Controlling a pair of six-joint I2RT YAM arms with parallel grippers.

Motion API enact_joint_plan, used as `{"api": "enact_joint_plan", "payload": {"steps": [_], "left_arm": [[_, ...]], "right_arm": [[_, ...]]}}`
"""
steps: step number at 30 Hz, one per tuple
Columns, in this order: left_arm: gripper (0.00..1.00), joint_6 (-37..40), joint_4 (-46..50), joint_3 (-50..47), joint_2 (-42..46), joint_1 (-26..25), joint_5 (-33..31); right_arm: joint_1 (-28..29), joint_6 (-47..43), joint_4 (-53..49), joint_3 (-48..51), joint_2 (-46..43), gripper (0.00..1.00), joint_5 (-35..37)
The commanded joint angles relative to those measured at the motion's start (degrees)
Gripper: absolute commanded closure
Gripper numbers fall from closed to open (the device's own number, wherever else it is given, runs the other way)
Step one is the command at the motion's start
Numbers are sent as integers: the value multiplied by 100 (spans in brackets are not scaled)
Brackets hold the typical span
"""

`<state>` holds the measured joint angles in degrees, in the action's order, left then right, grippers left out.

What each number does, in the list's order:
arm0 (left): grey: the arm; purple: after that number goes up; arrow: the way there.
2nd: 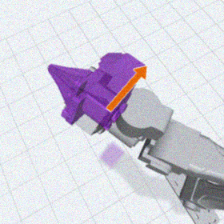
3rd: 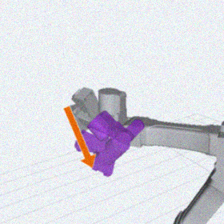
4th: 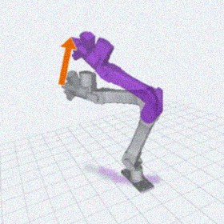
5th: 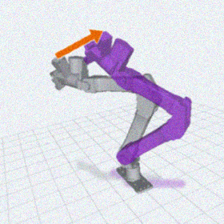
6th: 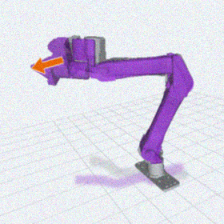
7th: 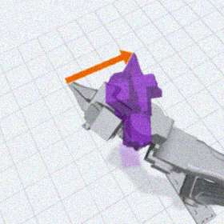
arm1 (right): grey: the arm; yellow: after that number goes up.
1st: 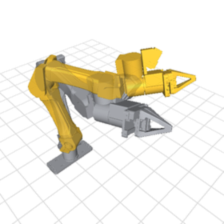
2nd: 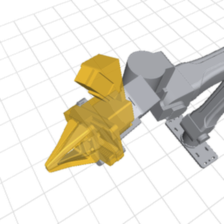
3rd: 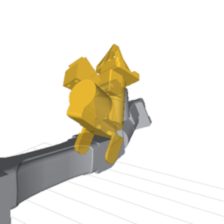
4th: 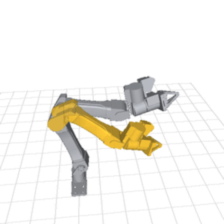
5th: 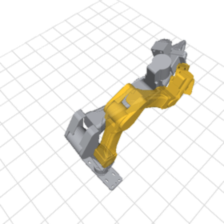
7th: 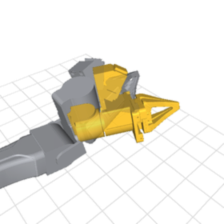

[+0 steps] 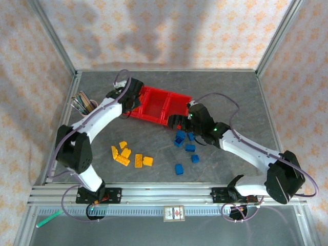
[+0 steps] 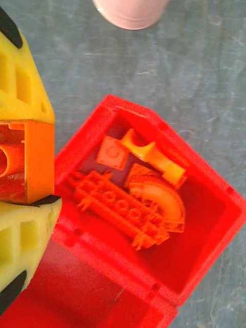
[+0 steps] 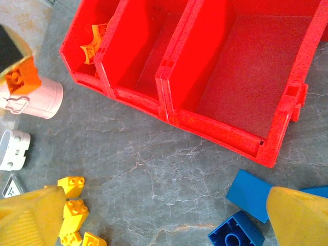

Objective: Sort the legos into containers by color
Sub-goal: Place the lego in the container.

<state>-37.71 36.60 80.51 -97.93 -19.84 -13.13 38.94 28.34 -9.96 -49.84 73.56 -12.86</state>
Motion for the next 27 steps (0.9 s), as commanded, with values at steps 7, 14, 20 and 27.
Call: {"api": "enact_joint_plan", "payload": {"steps": [7, 14, 20, 27], "left_arm": [[66, 1283, -283, 1702, -1680, 463, 278], [47, 1477, -69, 2175, -2031, 489, 226], [45, 1330, 58, 1789, -1428, 472, 482], [45, 1058, -180, 361, -140, 216, 913]], "right_arm": [[-44, 249, 99, -214, 220, 0, 281], [-44, 111, 0, -395, 234, 0, 219], [-35, -192, -266, -523, 204, 0, 151], [68, -353, -240, -179, 85, 0, -187]]}}
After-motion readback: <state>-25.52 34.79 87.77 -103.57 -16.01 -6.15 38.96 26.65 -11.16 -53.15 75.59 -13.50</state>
